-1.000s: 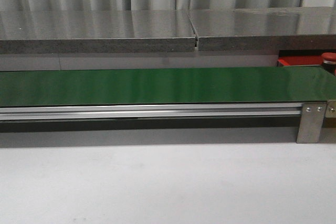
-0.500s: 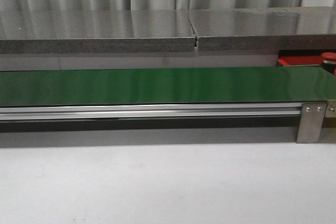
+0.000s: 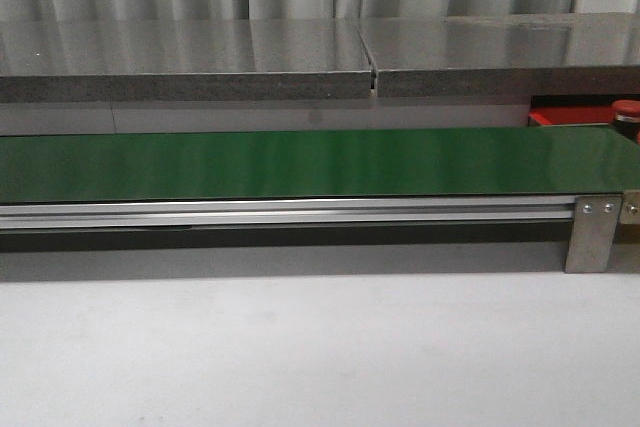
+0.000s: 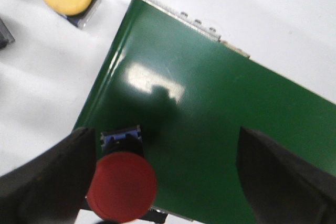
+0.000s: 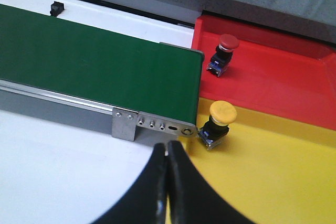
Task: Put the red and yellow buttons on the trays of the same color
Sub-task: 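Grasp a yellow push button from the pile with the left gripper, then set the yellow button on the conveyor start, open left gripper, then lower the right gripper over the red button arriving on the belt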
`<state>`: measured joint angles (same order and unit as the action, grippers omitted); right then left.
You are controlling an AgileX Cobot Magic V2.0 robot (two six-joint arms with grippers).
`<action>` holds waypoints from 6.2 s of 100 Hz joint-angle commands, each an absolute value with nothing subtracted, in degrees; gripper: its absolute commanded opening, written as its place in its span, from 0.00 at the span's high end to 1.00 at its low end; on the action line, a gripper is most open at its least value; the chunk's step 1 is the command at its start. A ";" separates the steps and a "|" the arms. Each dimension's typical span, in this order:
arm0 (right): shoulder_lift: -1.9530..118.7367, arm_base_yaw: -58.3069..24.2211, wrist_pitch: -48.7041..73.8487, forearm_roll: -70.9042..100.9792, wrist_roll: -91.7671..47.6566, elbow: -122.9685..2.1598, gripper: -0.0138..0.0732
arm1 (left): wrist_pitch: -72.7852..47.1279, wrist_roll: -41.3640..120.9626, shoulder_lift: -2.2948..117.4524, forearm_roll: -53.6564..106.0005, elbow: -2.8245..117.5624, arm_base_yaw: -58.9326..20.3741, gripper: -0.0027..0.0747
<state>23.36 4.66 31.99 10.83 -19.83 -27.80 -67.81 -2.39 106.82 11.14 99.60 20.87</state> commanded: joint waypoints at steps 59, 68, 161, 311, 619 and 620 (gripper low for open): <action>23.49 4.70 27.55 11.25 -20.12 -29.34 0.92 | -58.82 -26.88 111.81 9.53 103.97 26.00 0.26; 23.49 4.70 27.55 11.25 -20.12 -29.34 0.92 | -57.43 -28.71 113.71 9.39 103.94 26.00 0.26; 23.49 4.70 27.55 11.25 -20.12 -29.34 0.92 | -55.43 -29.18 126.60 10.46 112.81 26.00 0.40; 23.49 4.70 27.55 11.25 -20.12 -29.34 0.92 | -63.62 -1.41 101.50 5.38 99.71 13.71 0.79; 73.99 -22.52 41.57 12.16 -20.07 -68.02 0.07 | -37.13 2.52 24.20 7.97 36.76 -7.40 0.99; 74.37 -22.70 41.68 12.16 -20.07 -68.32 0.08 | -37.13 2.52 24.20 7.97 36.76 -7.40 0.99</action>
<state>72.05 -21.00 42.41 11.32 -19.83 -63.64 -41.09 2.69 23.69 7.02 35.30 -6.94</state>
